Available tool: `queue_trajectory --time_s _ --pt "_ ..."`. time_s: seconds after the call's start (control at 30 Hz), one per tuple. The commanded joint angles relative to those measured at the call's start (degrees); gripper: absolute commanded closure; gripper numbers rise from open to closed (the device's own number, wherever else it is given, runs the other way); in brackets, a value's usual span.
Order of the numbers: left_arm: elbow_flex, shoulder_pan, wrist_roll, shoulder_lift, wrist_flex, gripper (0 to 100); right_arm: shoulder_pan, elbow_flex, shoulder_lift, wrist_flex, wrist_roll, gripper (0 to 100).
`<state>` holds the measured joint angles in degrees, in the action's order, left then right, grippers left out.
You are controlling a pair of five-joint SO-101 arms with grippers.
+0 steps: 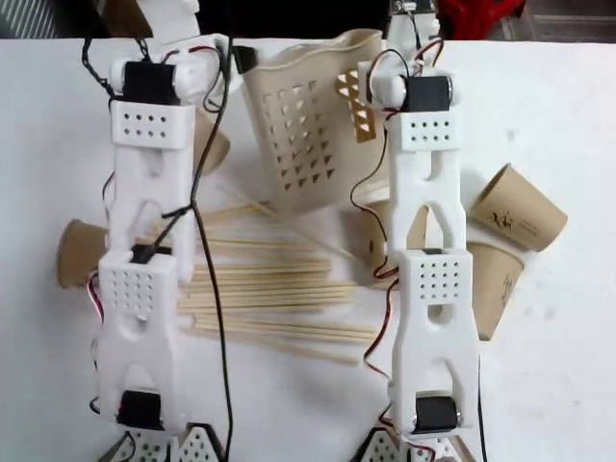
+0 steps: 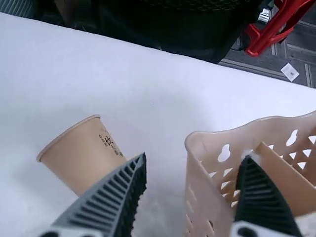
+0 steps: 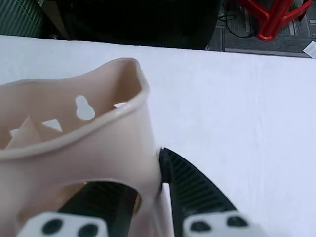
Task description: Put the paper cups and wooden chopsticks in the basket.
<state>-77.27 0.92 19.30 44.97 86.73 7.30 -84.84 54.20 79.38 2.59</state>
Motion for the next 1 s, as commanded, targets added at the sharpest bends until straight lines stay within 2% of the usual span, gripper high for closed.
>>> queue_trajectory --time_s 0.0,0.23,0.67,0.83,0.97 --pt "-2.3 0.0 1.3 0.1 0.5 71 1.1 -5.5 -0.7 -0.2 -0.9 98.1" --pt "-2.5 1.2 1.2 0.7 4.0 75 1.8 -10.5 4.6 -8.8 -9.0 98.1" --pt "-2.0 2.1 -2.1 1.2 7.6 73 1.5 -10.5 5.6 -14.3 -9.3 98.1" --pt "-1.8 2.2 -2.1 0.6 9.5 73 1.5 -10.5 5.7 -20.2 -9.3 98.1" --pt "-1.2 2.2 -2.1 0.7 9.6 73 1.5 -10.5 5.6 -22.9 -13.9 98.1"
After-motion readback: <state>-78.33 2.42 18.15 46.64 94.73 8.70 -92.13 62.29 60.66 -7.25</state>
